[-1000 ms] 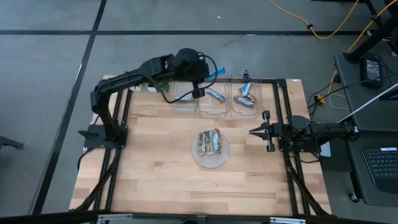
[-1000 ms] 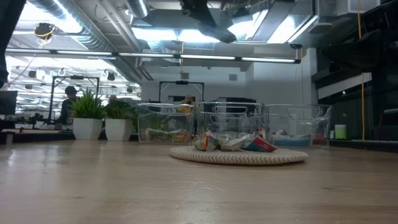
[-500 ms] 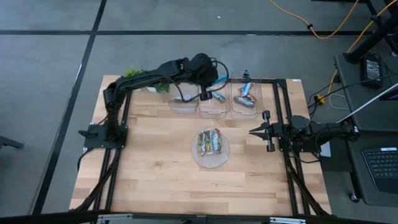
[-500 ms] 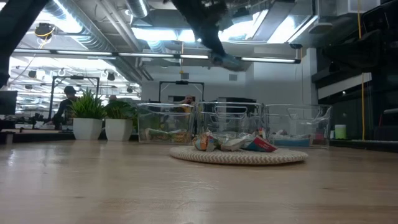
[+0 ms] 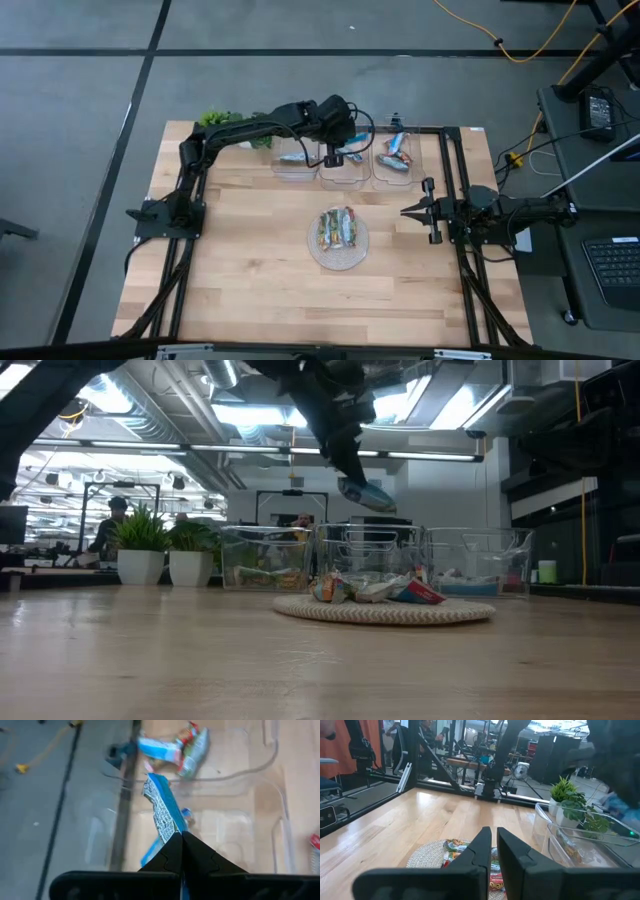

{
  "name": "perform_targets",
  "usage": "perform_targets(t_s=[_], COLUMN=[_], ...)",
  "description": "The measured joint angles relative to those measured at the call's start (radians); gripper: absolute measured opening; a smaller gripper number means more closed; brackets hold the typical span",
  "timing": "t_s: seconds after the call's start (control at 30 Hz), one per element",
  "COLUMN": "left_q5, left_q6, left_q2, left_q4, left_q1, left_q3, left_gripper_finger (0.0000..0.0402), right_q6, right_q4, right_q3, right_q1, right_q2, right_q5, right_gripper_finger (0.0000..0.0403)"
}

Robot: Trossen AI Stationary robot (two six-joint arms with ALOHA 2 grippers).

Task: Pick and place Granola Bars by type
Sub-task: Put the blue granola bar into the middle transparent bin

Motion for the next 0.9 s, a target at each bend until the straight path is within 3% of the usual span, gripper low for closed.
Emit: perform_targets(t_s=[0.27,0.9], left_q5=[0.015,0.027], left_q6=[0.022,0.078], left_q2=[0.022,0.023], left_q4=[0.012,0.177], left_q1=[0.004,0.01], left_q3=[-0.02,-0.262], left_gripper_finger=[0.0002,0.0001], right_q6=[0.0,0.0], right_q4=[0.0,0.0], right_q3=[0.0,0.0], right_q1=[0.0,0.0], right_q2=[0.0,0.0], right_q5=[0.0,0.0], right_gripper_finger=[0.0034,0.0034])
